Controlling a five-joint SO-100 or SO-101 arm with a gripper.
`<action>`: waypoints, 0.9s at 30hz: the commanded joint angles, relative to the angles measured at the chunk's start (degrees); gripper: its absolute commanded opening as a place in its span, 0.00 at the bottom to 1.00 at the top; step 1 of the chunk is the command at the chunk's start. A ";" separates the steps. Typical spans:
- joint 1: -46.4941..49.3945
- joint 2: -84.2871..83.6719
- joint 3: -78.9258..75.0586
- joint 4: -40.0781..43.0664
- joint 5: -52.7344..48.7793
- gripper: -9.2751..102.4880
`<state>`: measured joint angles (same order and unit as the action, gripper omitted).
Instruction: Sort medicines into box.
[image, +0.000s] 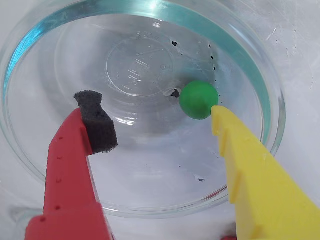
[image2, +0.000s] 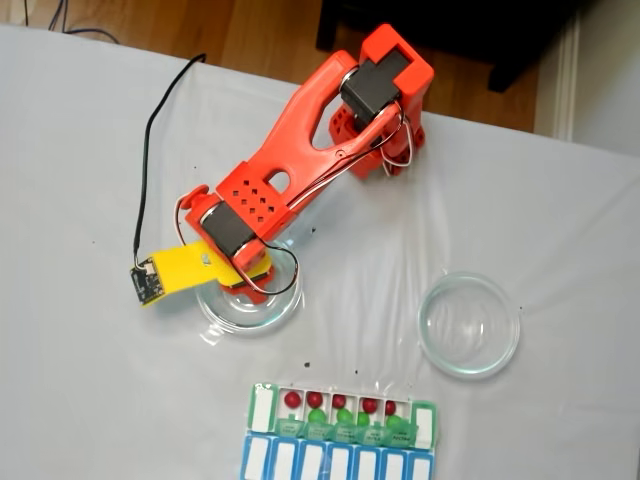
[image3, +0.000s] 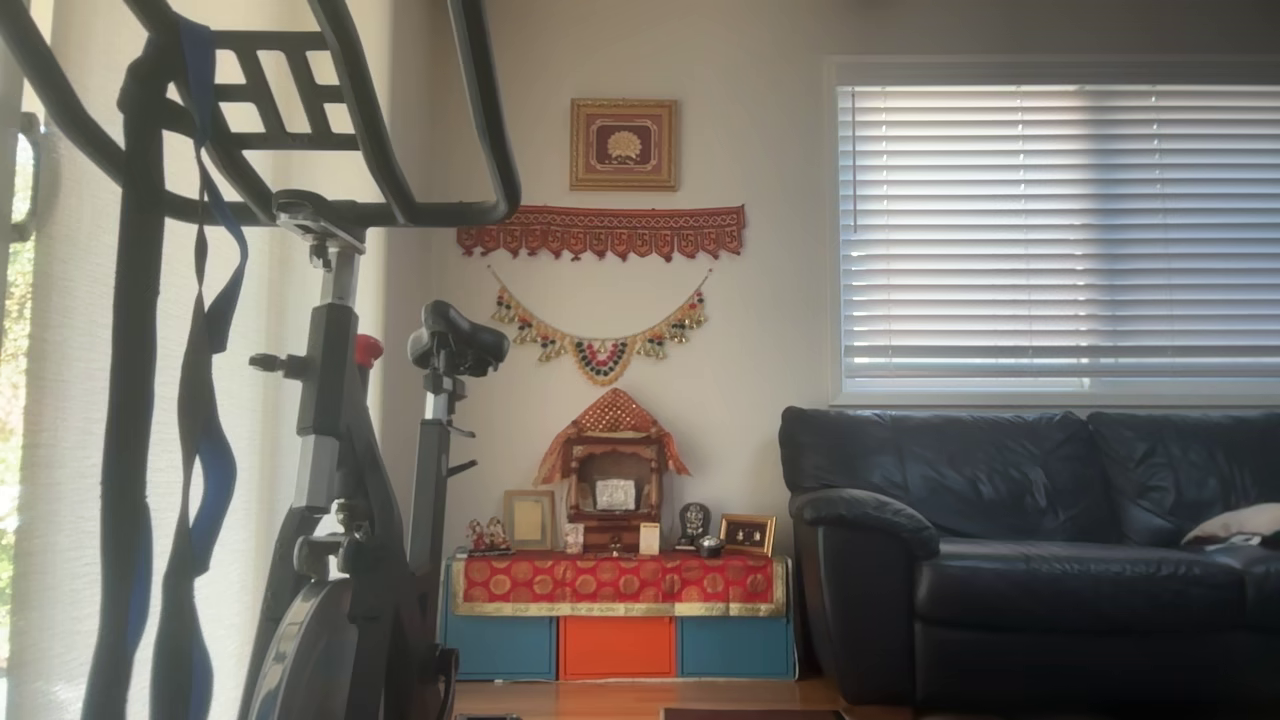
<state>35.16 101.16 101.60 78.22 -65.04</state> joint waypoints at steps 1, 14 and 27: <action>-0.79 2.29 -0.35 0.18 0.97 0.39; -2.02 2.64 1.76 -0.70 4.92 0.36; -1.41 3.43 4.13 -4.04 5.01 0.36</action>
<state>33.40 101.16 105.73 74.62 -60.03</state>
